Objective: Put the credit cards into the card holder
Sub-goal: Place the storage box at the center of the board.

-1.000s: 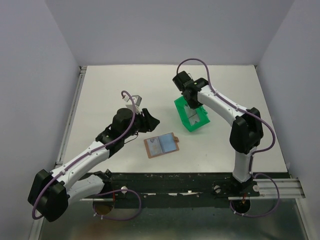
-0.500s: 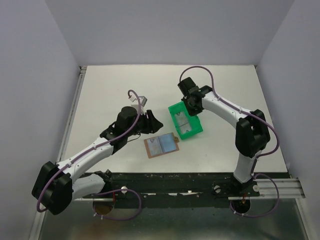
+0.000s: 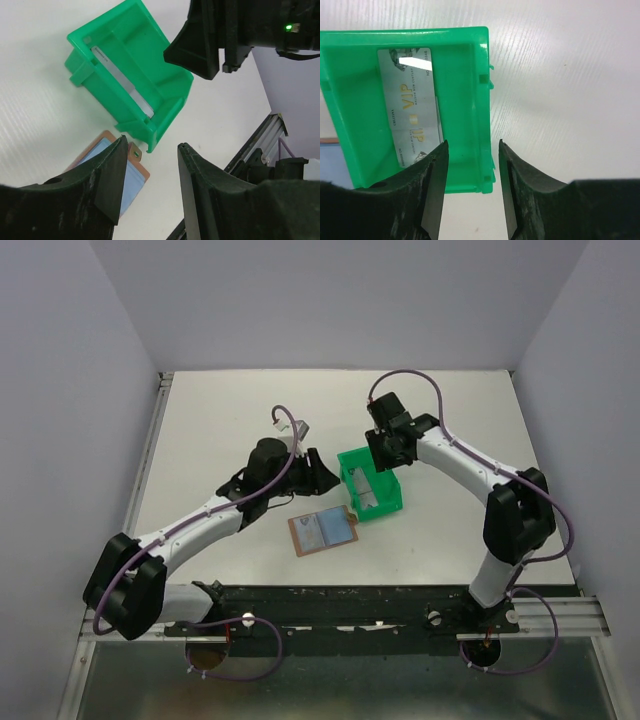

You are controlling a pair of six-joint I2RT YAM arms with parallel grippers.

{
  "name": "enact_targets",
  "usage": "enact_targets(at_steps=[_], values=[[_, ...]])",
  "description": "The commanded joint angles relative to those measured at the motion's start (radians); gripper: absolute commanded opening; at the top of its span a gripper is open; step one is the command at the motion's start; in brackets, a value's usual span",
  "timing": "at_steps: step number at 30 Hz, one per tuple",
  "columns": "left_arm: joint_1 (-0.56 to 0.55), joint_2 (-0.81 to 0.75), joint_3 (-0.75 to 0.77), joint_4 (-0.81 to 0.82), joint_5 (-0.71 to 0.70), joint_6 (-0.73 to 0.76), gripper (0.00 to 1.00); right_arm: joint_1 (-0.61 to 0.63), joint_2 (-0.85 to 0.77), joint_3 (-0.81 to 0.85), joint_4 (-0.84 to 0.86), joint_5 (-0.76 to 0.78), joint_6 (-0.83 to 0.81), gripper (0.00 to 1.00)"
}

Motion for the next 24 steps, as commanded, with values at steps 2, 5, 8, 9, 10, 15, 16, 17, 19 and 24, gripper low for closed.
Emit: enact_targets(at_steps=[2, 5, 8, 9, 10, 15, 16, 17, 19, 24], values=[[0.005, 0.077, 0.003, 0.097, 0.055, -0.048, 0.56, -0.007, -0.123, -0.012, 0.025, -0.012, 0.032, 0.53], [0.004, 0.116, -0.003, 0.131, 0.044, -0.068, 0.55, -0.007, -0.166, -0.032, 0.038, -0.057, 0.065, 0.53], [0.002, 0.167, -0.002, 0.16, 0.041, -0.092, 0.54, -0.007, -0.178, -0.051, 0.06, -0.138, 0.098, 0.53], [0.0, 0.182, 0.001, 0.172, 0.043, -0.097, 0.54, -0.007, -0.175, -0.055, 0.074, -0.156, 0.107, 0.53], [0.0, 0.202, 0.004, 0.18, 0.046, -0.102, 0.53, -0.007, -0.169, -0.06, 0.08, -0.178, 0.114, 0.53], [-0.001, 0.278, 0.041, 0.209, 0.072, -0.114, 0.52, -0.007, -0.114, -0.072, 0.115, -0.256, 0.147, 0.51], [-0.003, 0.285, 0.049, 0.211, 0.078, -0.114, 0.52, -0.007, -0.103, -0.075, 0.117, -0.259, 0.153, 0.5], [-0.003, 0.293, 0.055, 0.211, 0.08, -0.114, 0.52, -0.007, -0.091, -0.075, 0.123, -0.261, 0.157, 0.5], [-0.003, 0.304, 0.064, 0.211, 0.084, -0.112, 0.52, -0.007, -0.068, -0.078, 0.132, -0.261, 0.165, 0.49], [-0.003, 0.334, 0.09, 0.209, 0.09, -0.109, 0.52, -0.007, -0.005, -0.066, 0.134, -0.259, 0.176, 0.47]])
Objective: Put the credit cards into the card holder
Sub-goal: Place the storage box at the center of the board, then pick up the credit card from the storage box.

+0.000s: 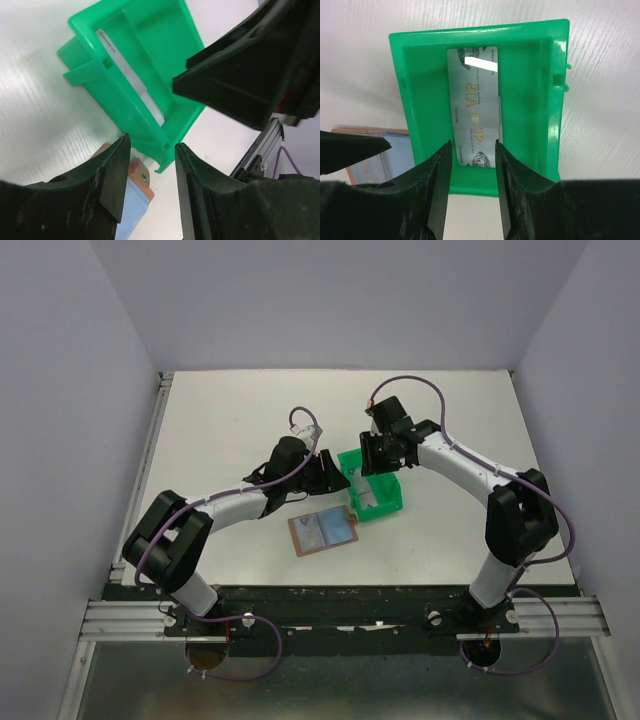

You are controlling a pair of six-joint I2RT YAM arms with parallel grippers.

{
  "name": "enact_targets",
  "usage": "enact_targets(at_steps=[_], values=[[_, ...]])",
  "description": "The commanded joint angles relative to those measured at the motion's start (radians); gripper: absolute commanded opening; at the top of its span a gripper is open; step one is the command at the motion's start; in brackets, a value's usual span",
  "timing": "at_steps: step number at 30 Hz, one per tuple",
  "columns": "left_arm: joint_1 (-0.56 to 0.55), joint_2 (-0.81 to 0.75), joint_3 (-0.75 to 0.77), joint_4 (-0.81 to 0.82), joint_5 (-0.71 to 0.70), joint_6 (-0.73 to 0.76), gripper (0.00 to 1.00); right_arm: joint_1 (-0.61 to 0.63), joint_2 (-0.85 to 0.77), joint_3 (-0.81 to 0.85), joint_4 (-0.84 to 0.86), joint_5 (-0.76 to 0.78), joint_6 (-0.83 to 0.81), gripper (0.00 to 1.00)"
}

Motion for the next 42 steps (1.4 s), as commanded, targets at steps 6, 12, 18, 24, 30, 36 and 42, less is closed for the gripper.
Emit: enact_targets(at_steps=[6, 12, 18, 24, 30, 36, 42], values=[[0.0, 0.062, 0.076, 0.023, 0.034, 0.006, 0.52, -0.003, 0.091, 0.01, 0.037, -0.022, 0.038, 0.46], [-0.001, 0.097, 0.093, 0.009, 0.025, 0.006, 0.5, -0.003, 0.123, 0.018, 0.037, -0.014, 0.059, 0.46], [0.0, 0.119, 0.099, 0.009, 0.026, 0.007, 0.49, -0.007, 0.155, 0.018, 0.038, -0.008, 0.079, 0.46], [-0.001, 0.142, 0.103, 0.009, 0.031, 0.01, 0.49, -0.007, 0.183, 0.021, 0.04, 0.003, 0.087, 0.46], [-0.001, 0.158, 0.111, 0.012, 0.04, 0.007, 0.47, -0.003, 0.204, 0.027, 0.035, 0.012, 0.093, 0.48], [-0.001, 0.162, 0.108, 0.017, 0.045, 0.009, 0.42, -0.005, 0.224, 0.03, 0.029, 0.012, 0.092, 0.52], [-0.001, 0.157, 0.099, 0.022, 0.048, 0.009, 0.38, -0.005, 0.239, 0.027, 0.044, 0.003, 0.101, 0.52]])
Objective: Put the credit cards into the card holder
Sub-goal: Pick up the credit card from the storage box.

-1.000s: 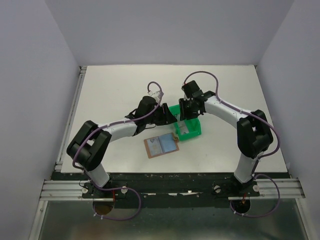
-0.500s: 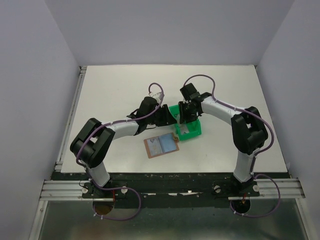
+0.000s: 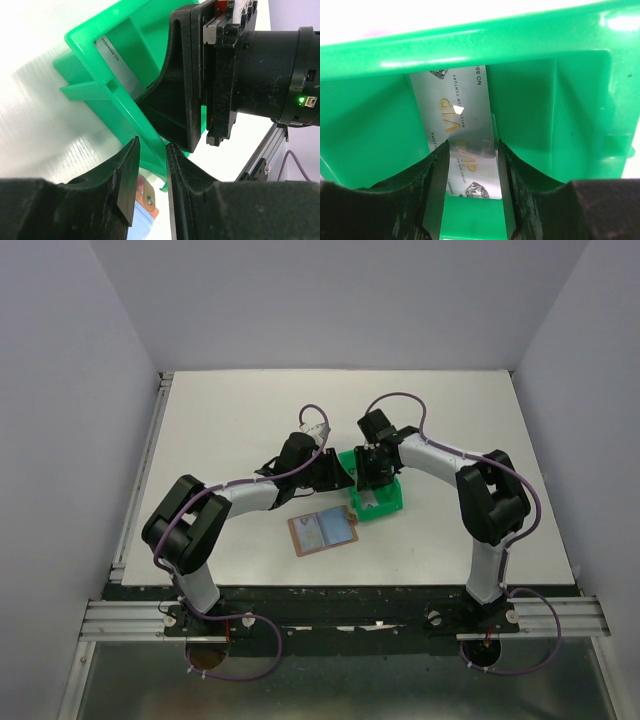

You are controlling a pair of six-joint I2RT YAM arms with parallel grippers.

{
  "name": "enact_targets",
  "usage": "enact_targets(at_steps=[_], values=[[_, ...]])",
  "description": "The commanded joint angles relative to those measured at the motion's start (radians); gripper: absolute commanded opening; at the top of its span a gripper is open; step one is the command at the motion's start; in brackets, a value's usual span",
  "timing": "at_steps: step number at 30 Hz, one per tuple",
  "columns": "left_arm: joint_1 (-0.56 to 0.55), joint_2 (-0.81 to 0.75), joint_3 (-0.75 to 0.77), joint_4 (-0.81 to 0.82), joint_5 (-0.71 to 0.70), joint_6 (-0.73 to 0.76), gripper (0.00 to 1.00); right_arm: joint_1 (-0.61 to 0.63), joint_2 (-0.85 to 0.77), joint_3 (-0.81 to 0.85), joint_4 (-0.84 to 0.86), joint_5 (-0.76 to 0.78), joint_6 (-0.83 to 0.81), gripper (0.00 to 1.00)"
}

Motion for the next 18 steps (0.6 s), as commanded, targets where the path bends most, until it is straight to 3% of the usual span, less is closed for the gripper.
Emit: enact_targets(at_steps=[1, 18], values=[[-0.001, 0.016, 0.003, 0.003, 0.019, 0.01, 0.38, -0.001, 0.029, 0.021, 0.021, 0.001, 0.018, 0.51], [-0.001, 0.011, -0.006, 0.005, 0.022, 0.01, 0.35, -0.004, -0.032, -0.031, 0.105, -0.102, 0.039, 0.48]])
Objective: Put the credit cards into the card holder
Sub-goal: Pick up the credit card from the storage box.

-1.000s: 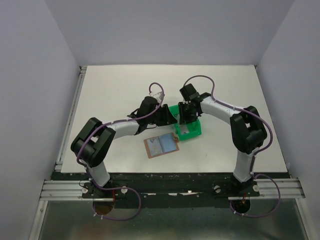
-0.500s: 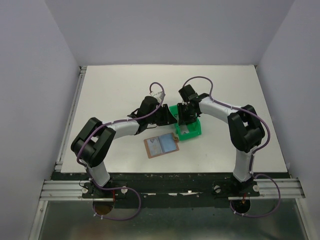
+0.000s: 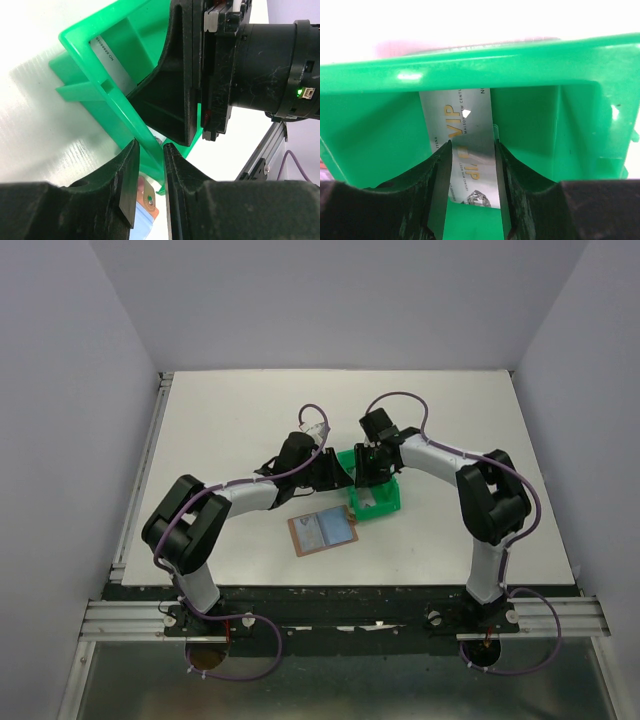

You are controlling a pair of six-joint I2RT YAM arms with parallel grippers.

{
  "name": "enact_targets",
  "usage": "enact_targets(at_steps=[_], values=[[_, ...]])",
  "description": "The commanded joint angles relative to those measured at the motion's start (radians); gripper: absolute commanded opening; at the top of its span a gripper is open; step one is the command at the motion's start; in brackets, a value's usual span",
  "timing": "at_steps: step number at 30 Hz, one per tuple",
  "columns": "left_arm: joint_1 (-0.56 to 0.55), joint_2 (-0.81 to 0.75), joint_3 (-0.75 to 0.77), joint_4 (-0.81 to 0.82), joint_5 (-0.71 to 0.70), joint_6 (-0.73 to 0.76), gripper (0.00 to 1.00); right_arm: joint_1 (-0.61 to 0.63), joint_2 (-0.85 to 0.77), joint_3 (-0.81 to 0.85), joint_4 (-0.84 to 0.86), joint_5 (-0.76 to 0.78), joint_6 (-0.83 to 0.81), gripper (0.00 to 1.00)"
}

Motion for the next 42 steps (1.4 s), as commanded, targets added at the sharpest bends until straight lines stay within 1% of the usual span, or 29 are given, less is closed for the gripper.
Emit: enact_targets(at_steps=[1, 15, 20, 25, 29, 31, 34, 36, 42], values=[[0.0, 0.011, -0.005, -0.001, 0.015, 0.011, 0.35, -0.002, -0.041, -0.021, 0.04, -0.058, 0.02, 0.48], [-0.001, 0.014, -0.011, 0.004, 0.018, 0.007, 0.35, -0.007, -0.098, -0.059, 0.078, -0.104, 0.024, 0.47], [-0.001, 0.014, -0.014, 0.004, 0.018, 0.005, 0.35, -0.008, -0.095, -0.066, 0.091, -0.13, 0.032, 0.43], [-0.001, 0.016, -0.015, 0.002, 0.019, 0.007, 0.35, -0.01, -0.095, -0.078, 0.106, -0.148, 0.038, 0.32], [0.0, 0.017, -0.014, 0.004, 0.019, 0.007, 0.35, -0.014, -0.088, -0.078, 0.115, -0.16, 0.043, 0.26], [0.0, 0.017, -0.014, 0.002, 0.021, 0.007, 0.35, -0.016, -0.087, -0.079, 0.117, -0.16, 0.044, 0.21], [-0.001, 0.016, -0.017, 0.002, 0.021, 0.007, 0.35, -0.016, -0.093, -0.085, 0.12, -0.159, 0.043, 0.11], [-0.001, 0.013, -0.018, 0.002, 0.022, 0.005, 0.35, -0.019, -0.105, -0.095, 0.124, -0.145, 0.041, 0.07], [0.002, -0.007, -0.011, -0.005, 0.019, 0.007, 0.35, -0.019, -0.234, -0.145, 0.118, -0.036, 0.032, 0.0]])
